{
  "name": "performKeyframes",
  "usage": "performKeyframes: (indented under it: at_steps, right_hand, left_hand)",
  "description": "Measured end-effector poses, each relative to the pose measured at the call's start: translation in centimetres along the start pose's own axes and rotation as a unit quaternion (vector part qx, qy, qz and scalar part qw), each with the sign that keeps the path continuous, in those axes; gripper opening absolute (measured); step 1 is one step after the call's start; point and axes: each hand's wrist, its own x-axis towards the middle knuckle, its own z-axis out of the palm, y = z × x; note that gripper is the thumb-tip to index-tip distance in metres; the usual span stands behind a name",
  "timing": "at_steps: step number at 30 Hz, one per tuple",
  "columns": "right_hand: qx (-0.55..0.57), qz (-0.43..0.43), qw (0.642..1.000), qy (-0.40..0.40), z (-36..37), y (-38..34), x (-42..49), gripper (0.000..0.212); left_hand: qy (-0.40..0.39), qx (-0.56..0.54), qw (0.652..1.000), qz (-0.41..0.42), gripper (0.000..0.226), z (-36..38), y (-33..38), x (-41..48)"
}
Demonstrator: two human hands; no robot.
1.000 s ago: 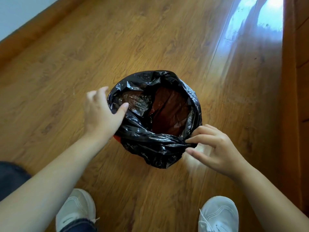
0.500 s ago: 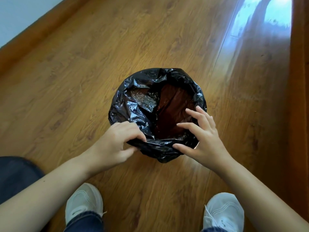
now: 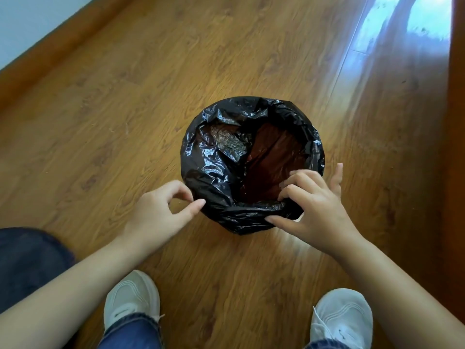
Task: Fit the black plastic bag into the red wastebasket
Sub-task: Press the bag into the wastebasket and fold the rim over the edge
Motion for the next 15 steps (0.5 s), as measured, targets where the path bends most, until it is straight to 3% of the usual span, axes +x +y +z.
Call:
performKeyframes:
  at_steps: [2,4,6,10,12,15]
  right_hand:
    - [-0.005,-0.016,1.000,0.004,0.0,-0.6,0.1,0.033]
    - [0.000,-0.026,1.000,-0.002,0.2,-1.3,0.0,0.033]
    - [0.028,-0.027,0.999,-0.028,0.5,-2.1,0.0,0.032]
    - [0.135,0.011,0.981,-0.136,0.6,-3.1,0.6,0.027]
    - [0.186,0.026,0.972,-0.139,0.1,-3.1,1.1,0.024]
    - [0.134,0.004,0.986,-0.103,-0.1,-2.4,1.8,0.029]
  left_hand:
    - [0.011,-0.136,0.984,-0.117,0.021,0.6,-0.1,0.5]
    - [0.017,-0.217,0.960,-0.176,0.034,1.1,0.2,1.3]
    - [0.025,-0.201,0.964,-0.173,0.039,1.7,0.4,2.1]
    - [0.040,-0.171,0.976,-0.126,0.029,2.6,1.2,3.6]
    - [0.030,-0.166,0.981,-0.101,0.029,2.6,1.3,4.0]
    - [0.013,-0.143,0.987,-0.070,0.030,2.4,1.2,4.3]
